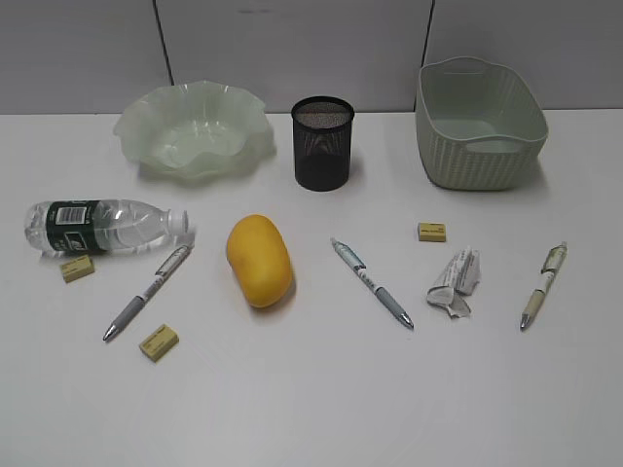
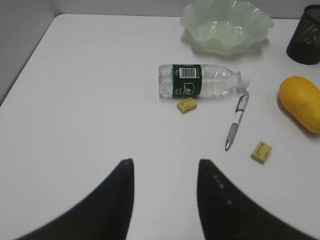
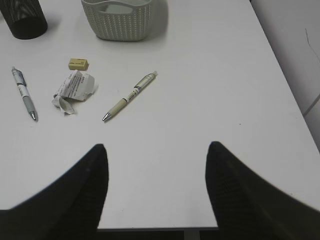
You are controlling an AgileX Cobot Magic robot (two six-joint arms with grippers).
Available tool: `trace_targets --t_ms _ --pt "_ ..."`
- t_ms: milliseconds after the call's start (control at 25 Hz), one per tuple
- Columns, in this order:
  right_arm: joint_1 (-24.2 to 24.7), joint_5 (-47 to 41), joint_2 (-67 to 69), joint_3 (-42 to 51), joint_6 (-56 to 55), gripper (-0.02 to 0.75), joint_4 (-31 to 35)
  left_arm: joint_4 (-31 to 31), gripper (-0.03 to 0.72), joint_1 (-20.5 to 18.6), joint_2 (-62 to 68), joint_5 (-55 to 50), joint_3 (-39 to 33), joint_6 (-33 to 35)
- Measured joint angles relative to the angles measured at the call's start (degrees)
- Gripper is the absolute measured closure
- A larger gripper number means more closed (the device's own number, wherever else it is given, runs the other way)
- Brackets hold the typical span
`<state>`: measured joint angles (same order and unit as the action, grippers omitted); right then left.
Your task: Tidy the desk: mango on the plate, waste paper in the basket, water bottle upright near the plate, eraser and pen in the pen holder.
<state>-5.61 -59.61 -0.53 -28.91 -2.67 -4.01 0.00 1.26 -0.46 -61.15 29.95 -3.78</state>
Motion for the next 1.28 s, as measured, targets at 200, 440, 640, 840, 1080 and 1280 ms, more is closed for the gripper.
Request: trace_targets --t_ms 200,440,640,840,1080,1280 --pt "0.0 0.0 0.0 0.0 0.0 0.247 0.0 0.0 0.252 0.0 0.0 0.0 0.0 0.0" --pt "0.0 0.0 0.0 0.0 0.0 0.247 0.0 0.0 0.123 0.0 0.0 0.0 0.0 0.0" --pt "0.0 0.0 0.0 0.0 0.0 0.247 0.0 0.0 0.120 0.0 0.0 0.0 0.0 0.0" --pt "0.0 0.0 0.0 0.0 0.0 0.247 0.0 0.0 0.118 0.0 6.5 -2.7 1.7 0.0" --pt "0.0 0.0 0.0 0.0 0.0 0.247 0.0 -1.2 0.117 0.0 21.5 -8.3 9.8 0.0" --pt "0.0 0.0 0.0 0.0 0.0 0.247 0.0 -2.2 0.117 0.0 33.4 -8.6 20.2 -0.1"
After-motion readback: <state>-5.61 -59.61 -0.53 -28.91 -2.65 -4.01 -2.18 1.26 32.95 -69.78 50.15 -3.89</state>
